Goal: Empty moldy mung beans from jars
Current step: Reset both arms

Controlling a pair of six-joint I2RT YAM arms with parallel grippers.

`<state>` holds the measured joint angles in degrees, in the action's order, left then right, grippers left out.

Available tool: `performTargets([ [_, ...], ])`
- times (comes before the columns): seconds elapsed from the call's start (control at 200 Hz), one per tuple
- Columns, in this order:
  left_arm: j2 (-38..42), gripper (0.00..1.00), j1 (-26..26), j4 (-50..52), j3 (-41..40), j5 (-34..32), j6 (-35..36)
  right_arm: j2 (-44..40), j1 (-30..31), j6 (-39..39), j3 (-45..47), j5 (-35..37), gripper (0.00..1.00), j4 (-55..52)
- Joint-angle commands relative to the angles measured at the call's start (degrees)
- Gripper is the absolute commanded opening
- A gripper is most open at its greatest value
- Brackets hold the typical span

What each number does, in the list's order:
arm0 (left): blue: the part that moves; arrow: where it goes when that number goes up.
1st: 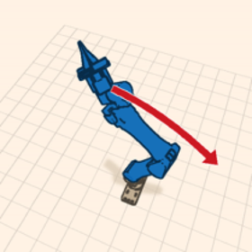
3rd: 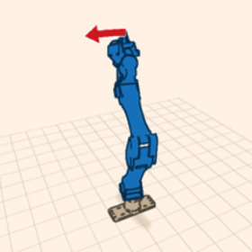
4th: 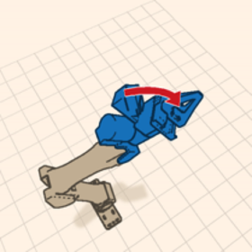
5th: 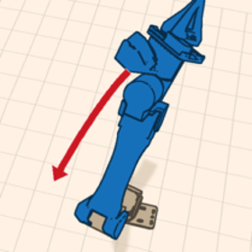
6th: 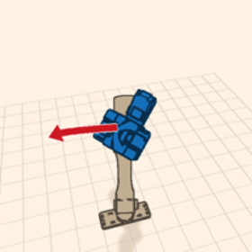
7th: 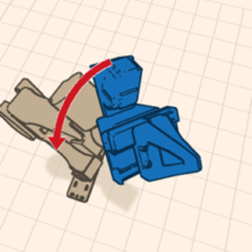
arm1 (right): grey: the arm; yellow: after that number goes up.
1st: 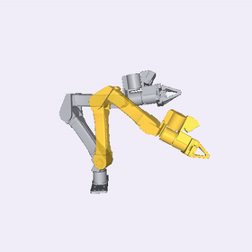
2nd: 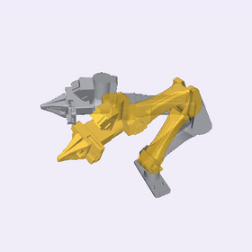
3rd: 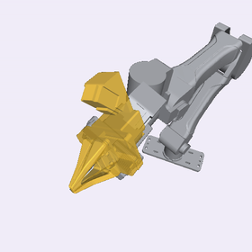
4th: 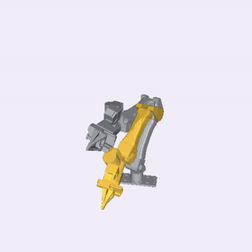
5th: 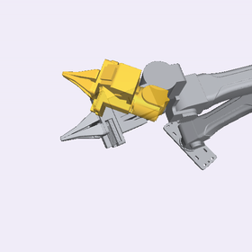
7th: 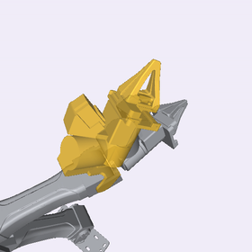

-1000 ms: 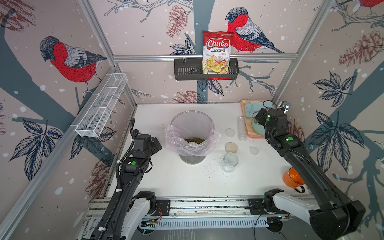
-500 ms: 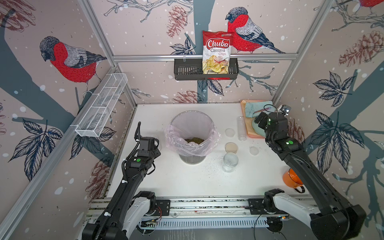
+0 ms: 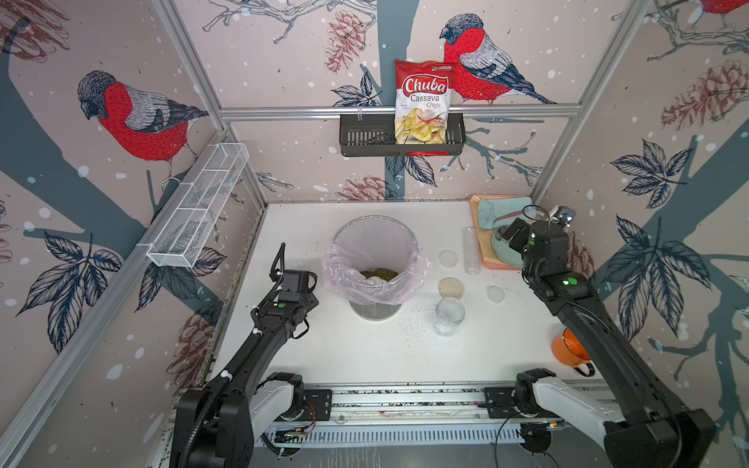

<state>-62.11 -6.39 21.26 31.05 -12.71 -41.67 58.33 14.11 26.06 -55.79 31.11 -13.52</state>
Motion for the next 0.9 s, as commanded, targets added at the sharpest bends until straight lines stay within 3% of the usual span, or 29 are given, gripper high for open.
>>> performTargets([
  [0.0,-2.71,0.55,0.09,-5.63,-0.64,-1.13,-2.9,-0.46,-0.46,0.74,0.17,-0.48,0.99,1.9],
  [0.41,-15.58,0.52,0.06,-16.72,1.19,-7.7,-3.45,-0.63,-1.76,1.23,1.12,-2.76,0.99,2.86],
  [0.896,-31.14,0.54,0.15,-17.94,15.97,-7.86,1.58,-0.27,-2.16,1.38,1.22,-4.0,0.99,2.99],
])
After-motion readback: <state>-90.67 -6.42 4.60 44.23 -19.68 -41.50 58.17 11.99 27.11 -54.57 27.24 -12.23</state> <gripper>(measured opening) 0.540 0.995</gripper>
